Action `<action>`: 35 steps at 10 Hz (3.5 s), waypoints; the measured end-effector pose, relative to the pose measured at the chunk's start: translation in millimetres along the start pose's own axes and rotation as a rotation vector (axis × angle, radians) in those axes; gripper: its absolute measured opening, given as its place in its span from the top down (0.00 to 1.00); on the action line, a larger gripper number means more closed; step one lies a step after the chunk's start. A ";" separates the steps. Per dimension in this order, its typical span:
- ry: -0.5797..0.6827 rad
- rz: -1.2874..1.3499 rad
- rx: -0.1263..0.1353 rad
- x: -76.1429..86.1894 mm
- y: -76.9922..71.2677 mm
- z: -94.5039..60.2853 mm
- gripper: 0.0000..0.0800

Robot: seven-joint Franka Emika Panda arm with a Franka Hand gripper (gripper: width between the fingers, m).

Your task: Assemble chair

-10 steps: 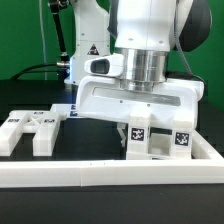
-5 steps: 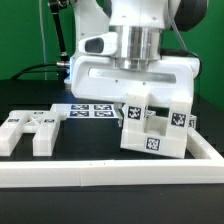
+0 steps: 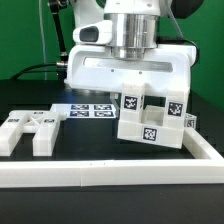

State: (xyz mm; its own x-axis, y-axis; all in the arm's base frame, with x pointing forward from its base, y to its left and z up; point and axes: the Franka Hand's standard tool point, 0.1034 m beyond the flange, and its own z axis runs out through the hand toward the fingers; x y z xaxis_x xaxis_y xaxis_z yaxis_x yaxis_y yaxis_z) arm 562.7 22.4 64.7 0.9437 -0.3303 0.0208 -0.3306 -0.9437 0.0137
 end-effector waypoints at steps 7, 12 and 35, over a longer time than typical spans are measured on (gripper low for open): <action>-0.518 0.008 -0.062 -13.1 33.9 -18.0 0.96; -0.769 0.022 -0.116 -19.7 46.1 -12.9 0.96; -0.935 0.027 -0.146 10.8 92.9 -7.8 0.19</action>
Offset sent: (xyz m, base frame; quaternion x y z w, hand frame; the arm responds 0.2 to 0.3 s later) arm -0.0022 -0.0035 0.0203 0.0080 -0.1413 0.0038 0.9899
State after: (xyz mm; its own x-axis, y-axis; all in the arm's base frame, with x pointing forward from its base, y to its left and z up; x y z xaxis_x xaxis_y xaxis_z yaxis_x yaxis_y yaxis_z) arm 542.0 -68.7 74.0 0.5440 -0.2935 -0.7861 -0.2912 -0.9446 0.1511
